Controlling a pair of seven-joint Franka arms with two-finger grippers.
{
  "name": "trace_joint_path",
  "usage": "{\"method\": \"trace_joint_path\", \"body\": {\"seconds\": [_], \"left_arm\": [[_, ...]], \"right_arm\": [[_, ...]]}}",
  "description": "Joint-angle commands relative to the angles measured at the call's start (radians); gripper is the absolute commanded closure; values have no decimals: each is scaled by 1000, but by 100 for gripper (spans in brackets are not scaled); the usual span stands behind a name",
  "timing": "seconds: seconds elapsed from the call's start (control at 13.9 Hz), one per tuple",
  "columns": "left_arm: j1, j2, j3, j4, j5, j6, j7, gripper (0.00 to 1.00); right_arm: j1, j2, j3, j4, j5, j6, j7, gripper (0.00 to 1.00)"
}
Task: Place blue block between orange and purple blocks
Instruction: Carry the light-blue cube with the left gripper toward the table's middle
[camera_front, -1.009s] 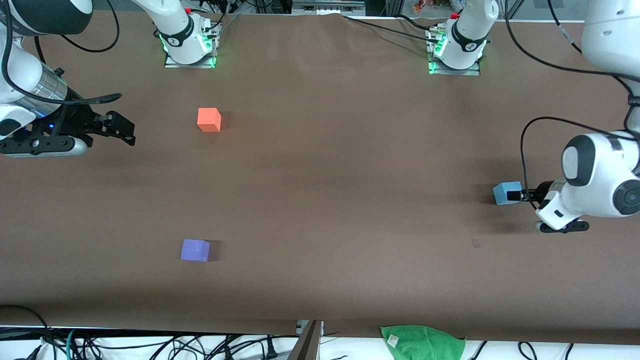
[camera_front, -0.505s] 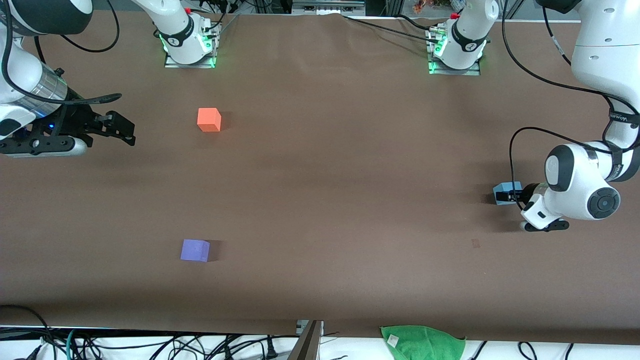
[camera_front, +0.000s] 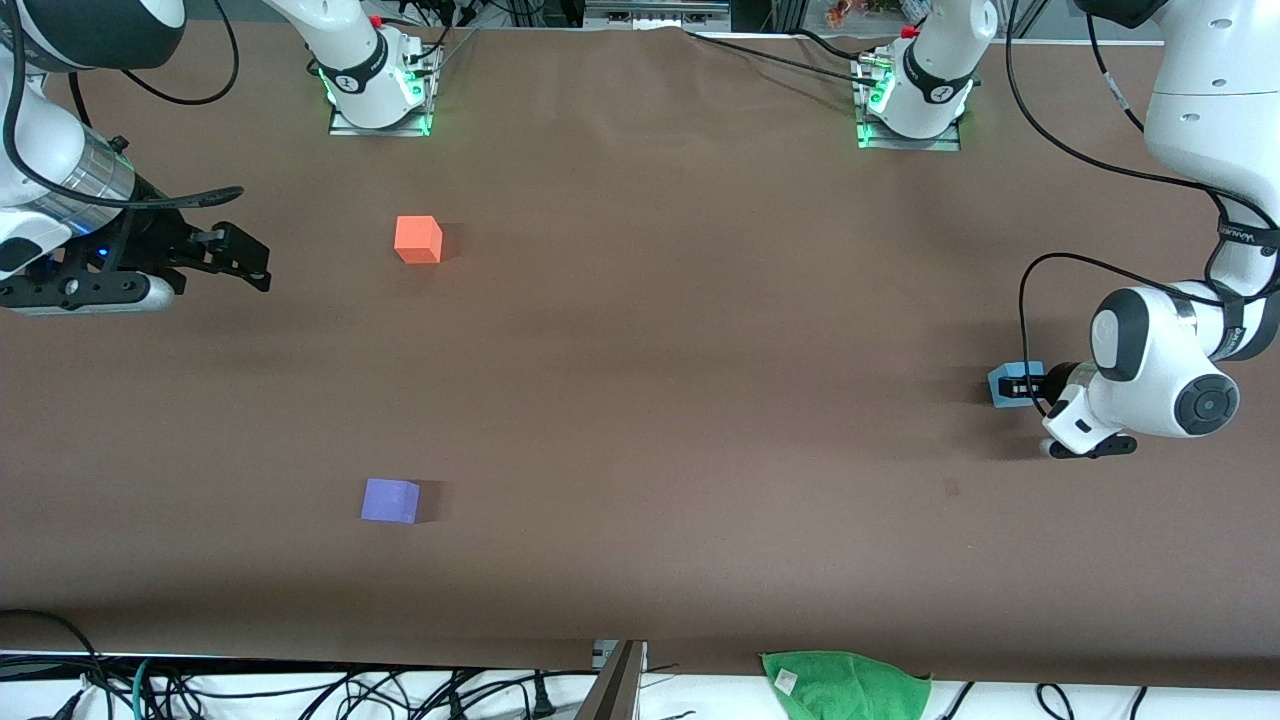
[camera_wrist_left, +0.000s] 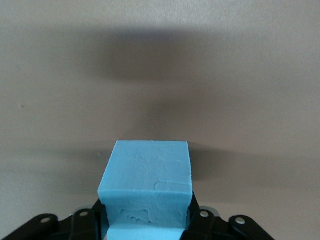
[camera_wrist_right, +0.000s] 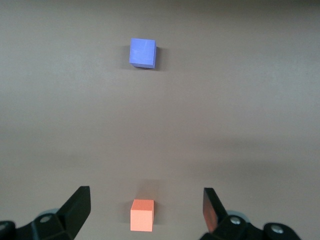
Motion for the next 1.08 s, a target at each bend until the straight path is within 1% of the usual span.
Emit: {"method": "trace_joint_path", "body": {"seconds": [0.0, 0.14, 0.36, 0.5, 0.65, 0.79, 0.94, 1.01], "left_arm": [[-6, -38, -17, 24, 4, -72, -11, 71], [-20, -66, -41, 85, 4, -156, -23, 71], [-61, -69, -81, 211, 3, -309, -59, 71], [-90, -70, -124, 268, 3, -369, -99, 71], [-109, -73, -180, 309, 3, -389, -151, 71], [-139, -76, -245, 326, 3, -392, -220, 71], [-206, -76, -285, 328, 3, -392, -360, 71], [-258, -75, -296, 329, 1, -391, -424, 70]], "right_arm": [[2, -7, 2, -1, -12, 2, -12, 1], [2, -7, 2, -1, -12, 2, -12, 1], [2, -7, 2, -1, -12, 2, -12, 1], [2, -7, 1, -1, -13, 2, -12, 1], [2, -5, 1, -1, -12, 2, -12, 1], [2, -5, 1, -1, -13, 2, -12, 1], [0, -5, 1, -1, -12, 2, -12, 1], [0, -5, 1, -1, -12, 2, -12, 1]]}}
